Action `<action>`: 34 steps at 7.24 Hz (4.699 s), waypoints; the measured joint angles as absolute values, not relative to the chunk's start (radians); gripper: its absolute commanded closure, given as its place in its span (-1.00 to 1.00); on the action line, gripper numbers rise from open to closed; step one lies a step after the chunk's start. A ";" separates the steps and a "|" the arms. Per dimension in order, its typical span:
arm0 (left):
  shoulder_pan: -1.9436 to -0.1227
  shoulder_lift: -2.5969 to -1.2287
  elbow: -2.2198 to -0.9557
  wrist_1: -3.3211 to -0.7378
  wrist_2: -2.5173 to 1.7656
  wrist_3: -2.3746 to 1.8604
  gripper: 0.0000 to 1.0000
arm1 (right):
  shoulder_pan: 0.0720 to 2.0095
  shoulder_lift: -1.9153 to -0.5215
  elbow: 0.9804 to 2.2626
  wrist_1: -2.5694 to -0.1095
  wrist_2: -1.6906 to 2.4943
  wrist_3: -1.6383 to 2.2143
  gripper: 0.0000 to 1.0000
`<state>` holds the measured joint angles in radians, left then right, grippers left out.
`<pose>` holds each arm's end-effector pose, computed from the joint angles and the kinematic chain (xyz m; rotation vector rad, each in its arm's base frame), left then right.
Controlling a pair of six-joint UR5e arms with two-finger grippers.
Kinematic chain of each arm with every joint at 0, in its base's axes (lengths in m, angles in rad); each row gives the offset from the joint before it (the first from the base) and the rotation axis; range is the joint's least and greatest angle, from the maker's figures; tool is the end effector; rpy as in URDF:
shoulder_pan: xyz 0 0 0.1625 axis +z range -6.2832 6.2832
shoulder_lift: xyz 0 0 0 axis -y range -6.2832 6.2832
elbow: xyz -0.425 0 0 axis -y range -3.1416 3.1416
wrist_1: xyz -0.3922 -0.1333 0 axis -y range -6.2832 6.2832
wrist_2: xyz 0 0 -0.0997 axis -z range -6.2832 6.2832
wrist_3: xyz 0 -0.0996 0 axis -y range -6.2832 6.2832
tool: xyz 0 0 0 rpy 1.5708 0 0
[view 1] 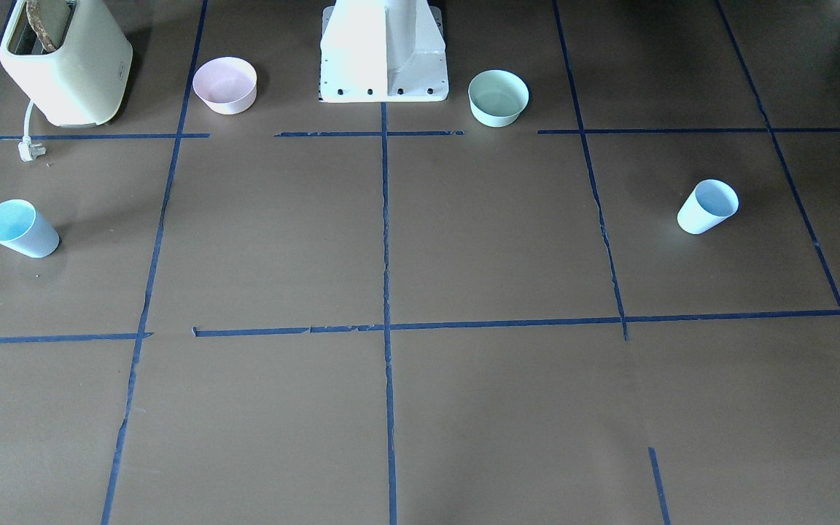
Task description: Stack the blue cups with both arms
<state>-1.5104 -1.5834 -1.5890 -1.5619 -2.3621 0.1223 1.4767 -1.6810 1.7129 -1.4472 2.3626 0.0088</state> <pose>-0.0322 -0.5014 0.6432 0.0453 0.7914 0.1817 0.0194 -0.4584 0.6261 0.1065 -0.7973 -0.1422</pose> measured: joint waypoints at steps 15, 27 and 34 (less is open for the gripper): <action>-1.048 -1.466 -1.698 -2.035 -2.362 -0.682 0.72 | 1.416 -1.668 1.696 -1.443 2.387 0.009 -1.00; -0.678 -2.453 -1.316 -1.869 -2.073 -1.336 1.00 | 1.416 -1.652 1.702 -1.441 2.389 0.014 -1.00; -0.634 -2.467 -1.299 -1.836 -2.022 -1.336 0.79 | 1.415 -1.651 1.700 -1.441 2.388 0.015 -1.00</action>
